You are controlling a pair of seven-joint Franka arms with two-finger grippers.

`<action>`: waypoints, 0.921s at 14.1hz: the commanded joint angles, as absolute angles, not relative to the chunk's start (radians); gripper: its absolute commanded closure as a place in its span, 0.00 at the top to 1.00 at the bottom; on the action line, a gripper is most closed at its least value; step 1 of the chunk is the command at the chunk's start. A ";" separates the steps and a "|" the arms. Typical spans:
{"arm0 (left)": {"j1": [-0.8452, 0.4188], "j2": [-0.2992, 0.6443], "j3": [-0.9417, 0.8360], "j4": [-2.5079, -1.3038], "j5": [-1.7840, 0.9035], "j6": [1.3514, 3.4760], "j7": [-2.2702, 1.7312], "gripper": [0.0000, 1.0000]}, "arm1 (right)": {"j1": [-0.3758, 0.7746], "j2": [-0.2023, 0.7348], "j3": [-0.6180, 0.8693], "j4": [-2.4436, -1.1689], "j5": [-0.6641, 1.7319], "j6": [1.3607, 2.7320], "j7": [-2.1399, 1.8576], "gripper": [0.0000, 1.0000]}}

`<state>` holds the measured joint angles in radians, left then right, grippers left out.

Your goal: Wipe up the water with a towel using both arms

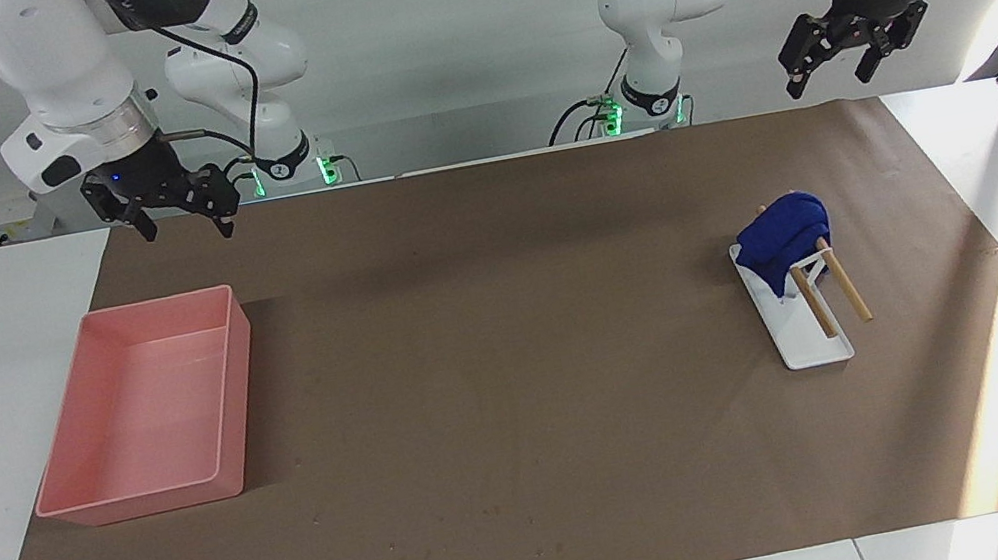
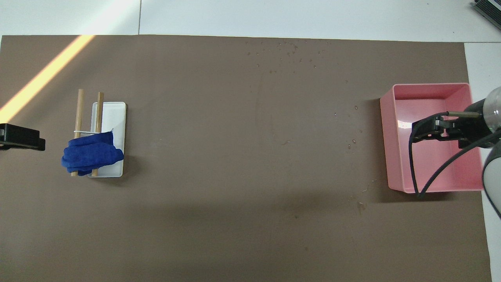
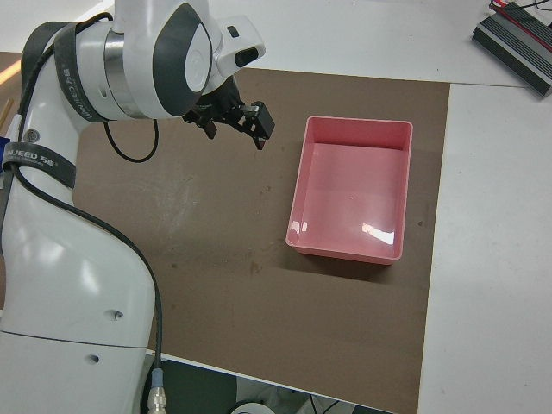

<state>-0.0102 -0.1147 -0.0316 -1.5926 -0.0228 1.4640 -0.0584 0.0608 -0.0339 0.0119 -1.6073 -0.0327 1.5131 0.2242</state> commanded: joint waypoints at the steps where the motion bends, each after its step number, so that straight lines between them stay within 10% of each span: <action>1: -0.025 -0.144 -0.021 -1.631 -0.031 1.491 -0.055 1.00 | 0.057 -0.063 0.008 -1.641 -0.037 1.526 0.195 1.00; 13: -0.009 -0.159 -0.017 -1.638 -0.028 1.451 -0.307 1.00 | 0.037 -0.063 0.002 -1.640 -0.037 1.525 0.201 1.00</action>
<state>-0.0088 -0.1198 -0.0238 -1.5935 -0.0228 1.4471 -0.1786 0.0450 -0.0339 0.0002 -1.6073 -0.0327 1.5131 0.2241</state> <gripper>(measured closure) 0.000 0.000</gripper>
